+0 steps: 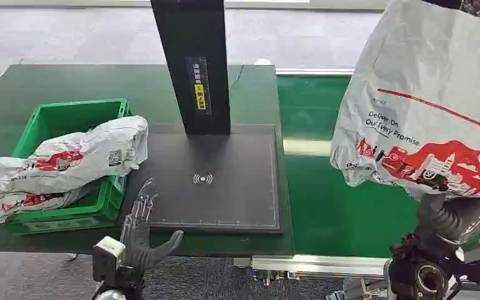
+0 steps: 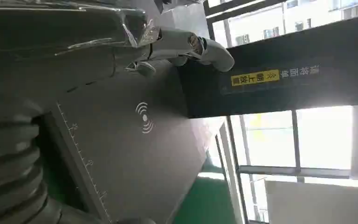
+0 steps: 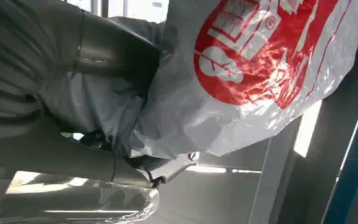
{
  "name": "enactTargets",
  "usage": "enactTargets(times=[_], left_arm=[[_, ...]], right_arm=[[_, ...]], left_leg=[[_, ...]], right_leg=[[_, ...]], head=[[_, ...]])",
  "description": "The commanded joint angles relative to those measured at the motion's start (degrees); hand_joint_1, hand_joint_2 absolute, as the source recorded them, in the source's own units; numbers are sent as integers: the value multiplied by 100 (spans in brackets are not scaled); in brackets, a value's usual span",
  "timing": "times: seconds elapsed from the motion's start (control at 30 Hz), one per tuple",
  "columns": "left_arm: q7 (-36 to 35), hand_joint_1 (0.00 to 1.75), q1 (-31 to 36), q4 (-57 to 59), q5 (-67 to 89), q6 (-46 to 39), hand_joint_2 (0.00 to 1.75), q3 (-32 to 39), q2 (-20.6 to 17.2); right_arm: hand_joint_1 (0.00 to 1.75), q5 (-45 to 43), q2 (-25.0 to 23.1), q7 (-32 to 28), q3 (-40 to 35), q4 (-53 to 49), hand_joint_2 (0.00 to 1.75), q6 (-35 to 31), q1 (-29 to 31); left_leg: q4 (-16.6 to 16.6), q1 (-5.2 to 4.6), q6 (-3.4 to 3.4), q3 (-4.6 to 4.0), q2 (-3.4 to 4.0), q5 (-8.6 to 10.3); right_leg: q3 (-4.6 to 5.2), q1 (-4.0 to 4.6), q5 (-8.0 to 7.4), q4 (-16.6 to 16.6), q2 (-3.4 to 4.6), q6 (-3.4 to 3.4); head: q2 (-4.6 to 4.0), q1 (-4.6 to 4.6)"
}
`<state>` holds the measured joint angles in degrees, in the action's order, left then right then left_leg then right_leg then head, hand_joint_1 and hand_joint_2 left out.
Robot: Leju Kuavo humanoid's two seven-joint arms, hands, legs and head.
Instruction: Moved the parcel from conveyor to table for the left to box.
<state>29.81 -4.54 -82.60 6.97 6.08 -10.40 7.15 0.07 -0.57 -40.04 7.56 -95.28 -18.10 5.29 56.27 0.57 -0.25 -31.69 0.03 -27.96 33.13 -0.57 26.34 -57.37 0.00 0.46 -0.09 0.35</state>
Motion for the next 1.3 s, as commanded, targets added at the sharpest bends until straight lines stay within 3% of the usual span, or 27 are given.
enactTargets(times=[0.03, 0.13, 0.37, 0.5, 0.7, 1.1, 1.3], left_arm=[[18, 0, 87, 373, 5, 31, 175, -140, -218], [135, 0, 137, 517, 72, 104, 175, -114, -212], [140, 0, 151, 528, 78, 111, 175, -107, -199], [152, 0, 192, 629, 118, 154, 175, -90, -193], [132, 0, 132, 545, 124, 182, 175, -143, -178], [95, 0, 146, 571, 137, 180, 175, -138, -167], [93, 0, 201, 622, 134, 188, 175, -166, -130]], right_arm=[[175, 1985, 714, 1120, -1307, 1237, 175, 1257, 121], [175, 3013, 723, 1311, -1927, 2178, 175, 1725, 400], [175, 3048, 714, 1284, -1892, 2161, 175, 1680, 389], [175, 4016, 922, 1527, -2497, 2502, 175, 2347, 440], [175, 4322, 1113, 1911, -2975, 3241, 175, 2869, 731], [175, 4522, 1155, 1895, -3172, 3403, 175, 2725, 818], [175, 4875, 1031, 1709, -3321, 3311, 175, 1770, 990]], left_leg=[[-15, 1, 1, 18, 9, 2], [-20, 5, 0, 24, 32, 2], [-13, 1, 2, 12, 3, 3], [-12, 1, 2, 8, 2, 3], [-9, 3, 0, 7, 5, 1], [-10, 0, 0, 8, -2, 3], [-7, -1, 0, 6, 5, 3]], right_leg=[[-17, 2, -6, 17, 9, -2], [-21, 5, -13, 22, 30, -3], [-15, 1, -4, 13, 0, -1], [-14, 2, -3, 12, -1, -1], [-11, 3, -4, 9, 3, -2], [-10, 1, -2, 8, -4, -2], [-5, 0, -4, 5, 3, -2]], head=[[0, 2], [0, 0], [0, 2], [0, 2], [0, 0], [0, 0], [0, 0]])
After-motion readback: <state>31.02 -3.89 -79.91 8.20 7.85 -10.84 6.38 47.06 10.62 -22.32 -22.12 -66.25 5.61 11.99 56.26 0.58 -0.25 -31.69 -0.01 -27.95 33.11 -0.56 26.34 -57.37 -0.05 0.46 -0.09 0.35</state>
